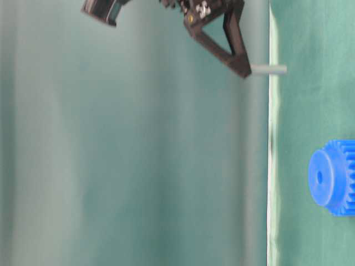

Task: Insert the shaft placed at a random location into the center hole of the medium gear at another random location.
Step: 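Carry the shaft left with the right gripper over the blue gear, then align the held shaft above the blue gear's center hole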

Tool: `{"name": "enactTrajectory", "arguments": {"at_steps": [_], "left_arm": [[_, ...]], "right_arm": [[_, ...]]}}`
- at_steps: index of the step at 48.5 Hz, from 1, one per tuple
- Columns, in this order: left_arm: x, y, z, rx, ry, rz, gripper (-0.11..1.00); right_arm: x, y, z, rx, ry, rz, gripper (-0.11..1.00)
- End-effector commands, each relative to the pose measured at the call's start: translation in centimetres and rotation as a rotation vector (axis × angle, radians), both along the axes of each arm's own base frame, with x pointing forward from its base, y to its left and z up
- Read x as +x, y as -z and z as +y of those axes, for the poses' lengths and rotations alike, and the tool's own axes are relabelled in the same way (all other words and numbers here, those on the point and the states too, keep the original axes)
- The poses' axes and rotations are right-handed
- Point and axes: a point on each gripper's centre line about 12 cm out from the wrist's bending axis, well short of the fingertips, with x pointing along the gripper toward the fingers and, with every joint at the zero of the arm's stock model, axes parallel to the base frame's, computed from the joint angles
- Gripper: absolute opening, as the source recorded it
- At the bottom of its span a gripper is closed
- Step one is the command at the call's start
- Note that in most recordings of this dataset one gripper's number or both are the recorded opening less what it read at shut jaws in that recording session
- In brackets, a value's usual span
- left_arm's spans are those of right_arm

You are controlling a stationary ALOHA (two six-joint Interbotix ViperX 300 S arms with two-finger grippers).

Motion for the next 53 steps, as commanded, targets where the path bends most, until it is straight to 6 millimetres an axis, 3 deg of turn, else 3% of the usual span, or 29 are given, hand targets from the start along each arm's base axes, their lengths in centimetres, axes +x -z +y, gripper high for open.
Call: {"name": "enactTrajectory", "arguments": {"at_steps": [1,25,40,53], "left_arm": [[0.2,-0.8,0.0,0.003,0.002,-0.018,0.00],[0.3,-0.7,0.0,0.003,0.002,-0.014,0.00],[0.3,-0.7,0.0,0.003,0.001,-0.014,0.00],[0.3,-0.7,0.0,0.003,0.002,-0.014,0.00]], "right_arm": [[2.0,-1.4,0.3,0.005,-0.010,-0.054,0.13],[9.8,-2.2,1.8,-0.003,-0.087,-0.087,0.13],[11.3,-2.0,1.8,-0.003,-0.090,-0.087,0.13],[11.3,-1.7,1.8,-0.001,-0.091,-0.079,0.13]]}}
